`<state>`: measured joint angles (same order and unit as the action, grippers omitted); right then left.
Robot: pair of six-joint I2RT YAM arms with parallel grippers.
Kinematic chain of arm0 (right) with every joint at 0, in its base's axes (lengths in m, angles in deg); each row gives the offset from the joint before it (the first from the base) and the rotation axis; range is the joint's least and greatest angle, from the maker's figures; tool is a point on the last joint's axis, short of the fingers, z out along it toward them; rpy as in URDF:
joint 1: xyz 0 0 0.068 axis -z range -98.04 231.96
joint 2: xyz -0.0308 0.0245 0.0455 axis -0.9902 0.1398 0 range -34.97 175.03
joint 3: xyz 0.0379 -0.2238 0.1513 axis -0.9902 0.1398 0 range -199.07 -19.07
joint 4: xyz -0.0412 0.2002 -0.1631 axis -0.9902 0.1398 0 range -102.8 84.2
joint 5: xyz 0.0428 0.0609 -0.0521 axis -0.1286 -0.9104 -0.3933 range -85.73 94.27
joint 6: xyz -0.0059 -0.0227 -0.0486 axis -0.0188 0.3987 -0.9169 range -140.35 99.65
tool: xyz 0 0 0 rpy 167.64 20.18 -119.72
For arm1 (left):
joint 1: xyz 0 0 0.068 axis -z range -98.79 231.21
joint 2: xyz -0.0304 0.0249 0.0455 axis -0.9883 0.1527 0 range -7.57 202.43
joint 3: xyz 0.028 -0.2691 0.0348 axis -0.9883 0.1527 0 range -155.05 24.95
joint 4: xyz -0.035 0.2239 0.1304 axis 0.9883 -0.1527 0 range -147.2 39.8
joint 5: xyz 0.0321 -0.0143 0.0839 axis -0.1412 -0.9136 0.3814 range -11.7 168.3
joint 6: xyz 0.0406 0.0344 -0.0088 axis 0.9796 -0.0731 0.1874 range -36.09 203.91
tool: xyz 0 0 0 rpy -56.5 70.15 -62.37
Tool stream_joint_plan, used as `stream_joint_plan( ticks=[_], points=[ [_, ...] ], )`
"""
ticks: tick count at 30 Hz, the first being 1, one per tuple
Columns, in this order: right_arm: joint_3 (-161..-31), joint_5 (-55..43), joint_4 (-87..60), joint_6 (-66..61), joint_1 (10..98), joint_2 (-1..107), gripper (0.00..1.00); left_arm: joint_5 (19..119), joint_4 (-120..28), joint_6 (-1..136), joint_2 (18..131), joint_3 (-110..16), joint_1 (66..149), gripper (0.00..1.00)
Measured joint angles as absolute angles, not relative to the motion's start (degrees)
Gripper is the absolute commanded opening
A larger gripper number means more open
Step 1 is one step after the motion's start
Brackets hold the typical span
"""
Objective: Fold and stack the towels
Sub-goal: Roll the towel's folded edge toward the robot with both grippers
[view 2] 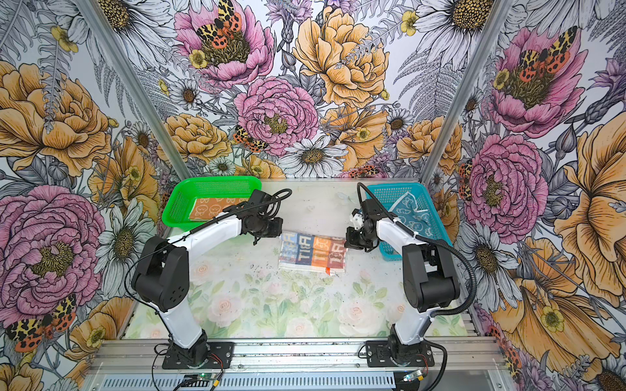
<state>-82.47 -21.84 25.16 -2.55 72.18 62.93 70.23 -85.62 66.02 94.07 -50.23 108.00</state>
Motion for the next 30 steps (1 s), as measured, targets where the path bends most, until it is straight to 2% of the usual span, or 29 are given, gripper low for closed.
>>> stream_joint_plan(
  ticks=[13,23,30],
  points=[
    [-76.9,-20.4,23.5,-1.1,69.7,59.1,0.0,71.5,-83.3,63.0,92.1,-42.0,109.3,0.0],
    [-73.9,-19.2,22.2,-0.4,69.1,58.3,0.0,71.9,-82.3,62.7,90.2,-40.7,110.6,0.0],
    [-73.5,-18.6,22.1,-0.2,69.1,53.9,0.0,72.7,-82.1,62.5,88.1,-39.1,111.0,0.0]
  ],
)
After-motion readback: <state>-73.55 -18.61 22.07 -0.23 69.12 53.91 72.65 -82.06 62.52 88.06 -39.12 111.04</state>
